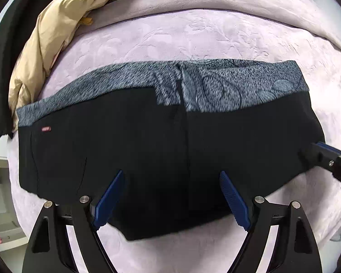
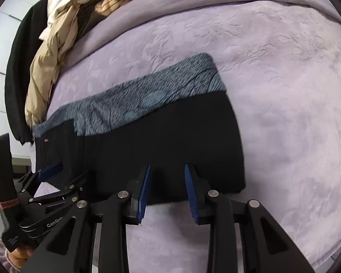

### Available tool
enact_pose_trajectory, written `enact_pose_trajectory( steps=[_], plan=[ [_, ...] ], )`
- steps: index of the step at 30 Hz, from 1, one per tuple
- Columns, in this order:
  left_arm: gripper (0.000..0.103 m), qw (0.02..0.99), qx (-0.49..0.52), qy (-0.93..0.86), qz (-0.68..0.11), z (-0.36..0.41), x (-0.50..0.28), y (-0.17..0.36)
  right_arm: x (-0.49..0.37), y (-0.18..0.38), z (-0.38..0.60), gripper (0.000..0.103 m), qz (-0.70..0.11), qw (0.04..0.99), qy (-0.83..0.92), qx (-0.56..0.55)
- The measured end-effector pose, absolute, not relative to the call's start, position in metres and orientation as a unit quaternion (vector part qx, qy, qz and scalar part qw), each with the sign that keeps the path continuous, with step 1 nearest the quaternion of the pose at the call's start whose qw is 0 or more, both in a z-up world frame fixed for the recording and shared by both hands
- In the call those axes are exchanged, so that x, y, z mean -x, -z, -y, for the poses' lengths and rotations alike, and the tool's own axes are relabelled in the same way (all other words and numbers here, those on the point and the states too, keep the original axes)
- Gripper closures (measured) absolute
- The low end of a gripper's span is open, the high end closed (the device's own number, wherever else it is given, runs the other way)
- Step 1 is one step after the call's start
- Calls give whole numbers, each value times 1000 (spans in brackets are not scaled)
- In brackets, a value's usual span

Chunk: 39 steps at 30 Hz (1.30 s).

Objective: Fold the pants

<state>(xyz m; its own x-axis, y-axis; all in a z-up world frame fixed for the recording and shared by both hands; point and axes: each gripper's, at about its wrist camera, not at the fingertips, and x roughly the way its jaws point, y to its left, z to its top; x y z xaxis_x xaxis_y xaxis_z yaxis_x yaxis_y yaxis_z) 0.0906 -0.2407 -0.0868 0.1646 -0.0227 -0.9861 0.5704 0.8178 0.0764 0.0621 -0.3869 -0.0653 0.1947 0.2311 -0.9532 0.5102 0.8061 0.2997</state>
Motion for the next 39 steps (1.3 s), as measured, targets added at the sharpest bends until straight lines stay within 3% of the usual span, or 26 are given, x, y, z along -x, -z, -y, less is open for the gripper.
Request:
enact_pose_trajectory(
  steps=[4,9,11,15,23,24,26,29,39],
  plan=[
    [17,730,-214,205,-616,218,-80,77,-54,58,371,57,-637,707,92,-293],
    [17,725,-209,214,-621,195,-67,66,-41,51,353,54,-650,698,85,-287],
    [17,721,-209,217,-624,180,-59,67,-35,48,343,46,-656,694,84,-284],
    [17,715,-207,221,-630,155,-45,62,-26,41,327,44,-664,690,82,-278],
    [17,717,-185,225,-634,106,-36,55,-24,29,292,27,-670,689,76,-266],
    [16,717,-181,224,-635,101,-36,55,-26,28,289,26,-670,690,73,-263],
    [0,718,-170,218,-639,86,-39,54,-30,27,278,23,-671,694,67,-253],
    [0,722,-156,219,-637,67,-43,51,-36,24,262,17,-673,700,67,-228],
    [0,729,-132,176,-648,13,-53,40,-58,12,228,17,-686,710,70,-143]
  ],
)
